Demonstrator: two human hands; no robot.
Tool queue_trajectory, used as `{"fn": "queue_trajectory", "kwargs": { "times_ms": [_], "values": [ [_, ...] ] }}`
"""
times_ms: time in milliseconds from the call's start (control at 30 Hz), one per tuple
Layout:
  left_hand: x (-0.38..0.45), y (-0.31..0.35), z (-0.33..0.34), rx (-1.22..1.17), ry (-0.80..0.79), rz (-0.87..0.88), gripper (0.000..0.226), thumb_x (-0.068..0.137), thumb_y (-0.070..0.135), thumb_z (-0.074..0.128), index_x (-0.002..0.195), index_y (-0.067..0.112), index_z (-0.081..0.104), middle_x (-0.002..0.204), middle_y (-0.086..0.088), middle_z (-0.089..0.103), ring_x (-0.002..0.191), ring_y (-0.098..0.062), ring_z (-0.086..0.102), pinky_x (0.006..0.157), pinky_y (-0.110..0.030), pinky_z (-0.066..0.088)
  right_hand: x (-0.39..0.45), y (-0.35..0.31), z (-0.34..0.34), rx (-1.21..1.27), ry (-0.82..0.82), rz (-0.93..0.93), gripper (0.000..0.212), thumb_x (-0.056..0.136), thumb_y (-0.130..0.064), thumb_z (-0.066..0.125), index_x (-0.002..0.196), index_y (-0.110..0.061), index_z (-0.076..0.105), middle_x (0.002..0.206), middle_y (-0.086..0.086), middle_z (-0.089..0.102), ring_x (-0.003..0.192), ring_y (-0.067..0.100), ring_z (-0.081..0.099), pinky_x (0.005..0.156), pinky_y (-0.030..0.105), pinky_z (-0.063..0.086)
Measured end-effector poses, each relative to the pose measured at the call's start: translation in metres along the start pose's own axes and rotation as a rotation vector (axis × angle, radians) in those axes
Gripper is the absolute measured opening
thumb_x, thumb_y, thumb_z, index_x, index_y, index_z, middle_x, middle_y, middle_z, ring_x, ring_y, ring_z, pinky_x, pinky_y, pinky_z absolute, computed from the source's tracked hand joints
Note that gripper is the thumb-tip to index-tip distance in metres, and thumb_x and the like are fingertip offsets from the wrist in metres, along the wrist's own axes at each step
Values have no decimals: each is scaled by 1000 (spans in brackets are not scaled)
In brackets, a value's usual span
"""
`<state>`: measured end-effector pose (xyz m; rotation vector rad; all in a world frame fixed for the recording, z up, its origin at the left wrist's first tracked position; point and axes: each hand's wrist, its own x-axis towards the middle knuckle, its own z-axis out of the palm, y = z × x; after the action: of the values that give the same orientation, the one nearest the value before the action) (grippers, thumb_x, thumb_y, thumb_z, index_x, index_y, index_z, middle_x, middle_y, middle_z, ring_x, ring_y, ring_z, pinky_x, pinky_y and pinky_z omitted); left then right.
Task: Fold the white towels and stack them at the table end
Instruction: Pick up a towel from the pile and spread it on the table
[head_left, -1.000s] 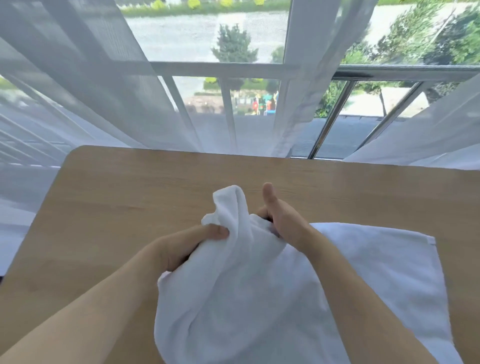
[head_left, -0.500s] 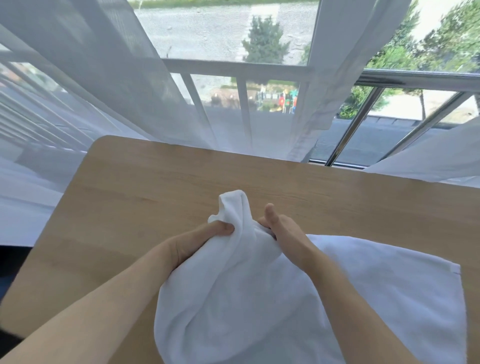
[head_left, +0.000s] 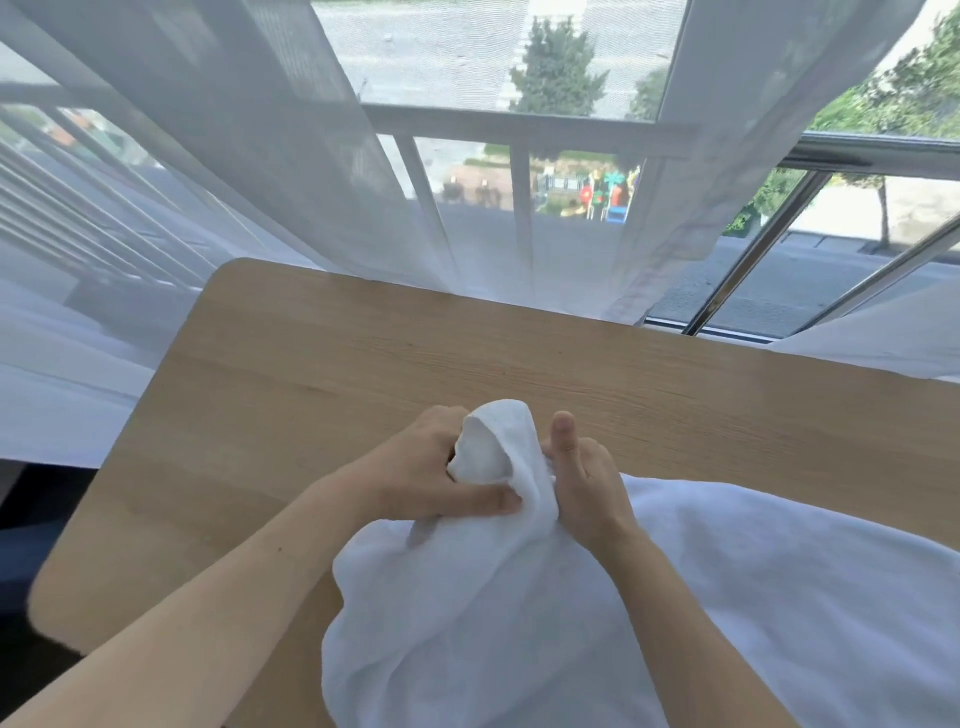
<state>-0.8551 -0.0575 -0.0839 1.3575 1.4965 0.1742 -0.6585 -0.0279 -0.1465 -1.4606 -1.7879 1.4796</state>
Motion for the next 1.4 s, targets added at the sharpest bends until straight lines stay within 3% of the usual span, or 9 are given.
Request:
{"fn": "queue_trajectory", "kwargs": {
  "times_ms": [167, 300, 467, 633, 800, 1000, 1100, 1233, 1400],
  "values": [
    [-5, -15, -14, -50, -58, -79, 69, 52, 88, 71, 91, 30, 71, 87, 17, 72, 81, -4, 69, 76, -33, 55, 13, -5, 6, -144, 31, -5, 73, 81, -80, -1, 53, -16, 20, 43, -5, 28, 48, 14, 28, 52, 32, 19],
    [-5, -22, -31, 78, 18, -80, 88, 51, 92, 65, 75, 8, 54, 64, 8, 44, 58, -10, 41, 60, -34, 30, 17, -4, 7, -258, 66, 14, 76, 81, -78, -3, 50, -14, 23, 42, -4, 32, 50, 18, 35, 52, 37, 23],
    [-4, -23, -42, 205, -1, -178, 92, 38, 105, 51, 69, 19, 53, 57, 13, 51, 52, -8, 47, 57, -31, 33, 27, -9, 19, -742, 190, 102, 80, 96, -66, 4, 59, -14, 52, 50, -5, 42, 48, 12, 31, 53, 33, 25],
    [-10, -39, -58, 51, -2, -179, 75, 43, 85, 71, 90, 27, 70, 94, 13, 67, 85, -9, 64, 77, -31, 48, 39, -1, 22, -861, 125, 185, 49, 99, -49, 36, 65, -19, 54, 55, -7, 47, 52, 17, 38, 53, 31, 25],
    [-18, -68, -79, -44, -159, -234, 53, 54, 64, 88, 97, 37, 72, 95, 16, 75, 90, -6, 71, 86, -34, 56, 45, 0, 30, -753, 185, 191, 85, 91, -70, -5, 60, -17, 53, 54, -7, 45, 53, 19, 38, 64, 35, 30],
    [-8, -106, -99, -4, 350, -216, 46, 59, 62, 88, 78, 34, 57, 77, 15, 63, 71, -4, 59, 61, -24, 44, 49, -4, 35, -767, 183, 176, 76, 89, -67, -10, 68, -25, 49, 59, -12, 41, 68, 27, 45, 70, 37, 30],
    [1, -120, -94, -261, 709, -199, 65, 52, 67, 89, 98, 37, 56, 94, 11, 61, 79, 3, 58, 61, -9, 42, 50, -17, 42, -581, 260, -43, 57, 100, -59, 2, 68, -28, 37, 63, -11, 43, 69, 22, 46, 73, 37, 28],
    [-4, -143, -78, -518, 732, -240, 100, 51, 73, 84, 132, 30, 45, 126, 7, 56, 114, -12, 59, 89, -24, 49, 50, -33, 57, -280, 77, -167, 52, 101, -61, 19, 80, -29, 54, 80, -11, 58, 82, 8, 53, 76, 33, 39],
    [-23, -173, -44, -248, 876, -382, 52, 72, 63, 79, 110, 34, 56, 116, 10, 53, 109, -13, 55, 91, -32, 48, 59, -35, 82, -313, -146, -101, 38, 101, -45, 48, 137, -31, 53, 136, -10, 57, 124, 14, 52, 95, 25, 36]
  ]
}}
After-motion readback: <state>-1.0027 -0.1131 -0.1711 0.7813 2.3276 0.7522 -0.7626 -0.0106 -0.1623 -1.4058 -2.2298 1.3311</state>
